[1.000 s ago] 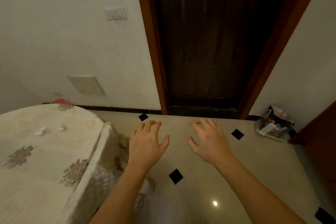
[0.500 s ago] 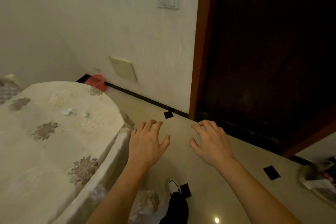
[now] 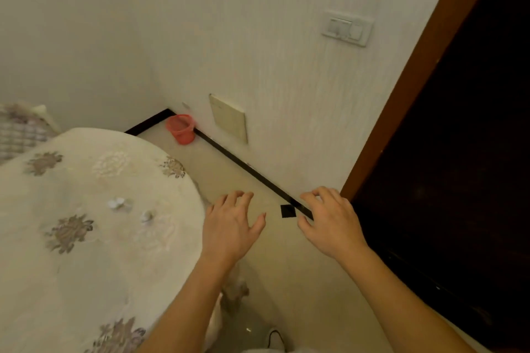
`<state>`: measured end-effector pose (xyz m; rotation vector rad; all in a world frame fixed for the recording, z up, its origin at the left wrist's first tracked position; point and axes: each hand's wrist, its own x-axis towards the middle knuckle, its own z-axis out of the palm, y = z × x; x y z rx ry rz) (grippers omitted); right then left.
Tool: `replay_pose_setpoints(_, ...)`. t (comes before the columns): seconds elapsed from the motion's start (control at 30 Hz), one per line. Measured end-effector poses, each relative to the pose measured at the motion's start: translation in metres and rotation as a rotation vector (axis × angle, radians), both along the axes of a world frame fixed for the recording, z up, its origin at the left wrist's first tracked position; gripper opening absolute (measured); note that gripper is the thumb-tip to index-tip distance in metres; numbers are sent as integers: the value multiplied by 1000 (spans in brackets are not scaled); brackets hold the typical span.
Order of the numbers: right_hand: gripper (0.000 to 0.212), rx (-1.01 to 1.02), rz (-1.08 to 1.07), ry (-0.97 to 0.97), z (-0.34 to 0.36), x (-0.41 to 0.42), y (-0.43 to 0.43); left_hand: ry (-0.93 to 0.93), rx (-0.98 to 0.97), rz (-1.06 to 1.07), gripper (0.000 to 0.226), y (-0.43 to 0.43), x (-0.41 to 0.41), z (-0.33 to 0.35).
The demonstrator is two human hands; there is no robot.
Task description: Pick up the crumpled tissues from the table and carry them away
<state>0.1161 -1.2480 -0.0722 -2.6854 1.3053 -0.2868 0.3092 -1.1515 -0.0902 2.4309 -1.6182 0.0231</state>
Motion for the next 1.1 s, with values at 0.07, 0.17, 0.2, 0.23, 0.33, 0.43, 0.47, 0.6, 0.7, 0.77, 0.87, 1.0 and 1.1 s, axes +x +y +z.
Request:
replay_pose_setpoints(0.07, 42, 11, 23, 3, -3, 20, -20, 2, 8, 27, 61, -13, 17, -1)
replay_pose_setpoints(0.17, 44, 16, 71, 35, -7, 47, -47, 18, 11, 78, 61, -30, 39, -3)
replay_pose_setpoints(0.2, 45, 20, 87, 34, -9, 55, -56, 29, 7, 95, 60, -36, 46, -3)
replay_pose_setpoints(0.23, 45, 24, 104, 30, -10, 64, -65, 36, 6, 110, 59, -41, 53, -4)
replay_pose_setpoints(0.33, 45, 42, 171, 21, -14, 92, -92, 43, 25, 167, 59, -57, 73, -7)
replay_pose_setpoints(0.43, 44, 54, 236, 23, -19, 123, -121, 55, 29, 236, 58, -74, 94, -11)
replay_pose_setpoints(0.47, 44, 53, 258, 20, -20, 134, -132, 55, 30, 261, 58, -80, 101, -12)
replay_pose_setpoints(0.6, 40, 56, 345, 3, -20, 180, -181, 30, 37, 363, 58, -113, 132, -13)
replay_pose_setpoints(0.7, 42, 69, 441, -9, -16, 215, -224, 24, 28, 460, 56, -143, 154, -11)
replay_pose_setpoints(0.77, 43, 74, 503, -16, -12, 236, -255, 28, 20, 525, 54, -163, 165, -10)
replay_pose_setpoints(0.87, 41, 85, 579, -29, -9, 264, -298, 71, 34, 640, 53, -188, 176, -11)
replay_pose_setpoints(1.0, 40, 68, 694, 0, -12, 300, -337, 105, 0, 788, 50, -205, 186, -10)
replay_pose_setpoints(1.1, 39, 88, 783, 7, -16, 329, -348, 106, -10, 888, 47, -204, 189, -7)
